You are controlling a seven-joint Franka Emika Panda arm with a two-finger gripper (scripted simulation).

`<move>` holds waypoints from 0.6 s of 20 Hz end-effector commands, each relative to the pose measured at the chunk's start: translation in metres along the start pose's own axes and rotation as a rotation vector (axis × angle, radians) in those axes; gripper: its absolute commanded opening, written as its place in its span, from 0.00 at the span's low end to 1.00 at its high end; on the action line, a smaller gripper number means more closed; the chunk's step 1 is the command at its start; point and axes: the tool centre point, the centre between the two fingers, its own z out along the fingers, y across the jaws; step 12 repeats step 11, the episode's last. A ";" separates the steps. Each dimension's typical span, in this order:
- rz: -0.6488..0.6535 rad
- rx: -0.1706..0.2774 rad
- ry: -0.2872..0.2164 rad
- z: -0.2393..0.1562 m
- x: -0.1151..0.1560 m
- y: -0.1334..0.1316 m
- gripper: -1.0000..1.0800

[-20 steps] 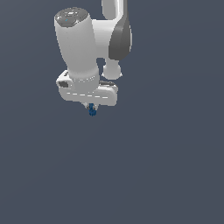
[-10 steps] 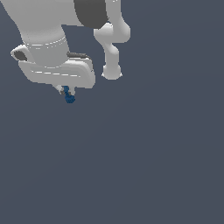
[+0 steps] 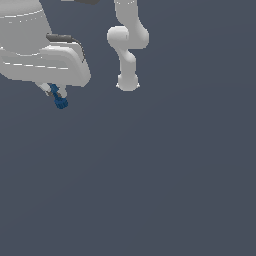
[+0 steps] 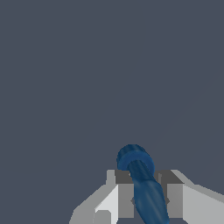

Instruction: Pick up the object and move it to a goal position.

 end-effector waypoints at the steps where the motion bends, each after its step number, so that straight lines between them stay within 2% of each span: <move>1: -0.001 0.000 -0.001 -0.007 0.002 0.005 0.00; 12: 0.000 0.000 -0.001 -0.014 0.006 0.010 0.00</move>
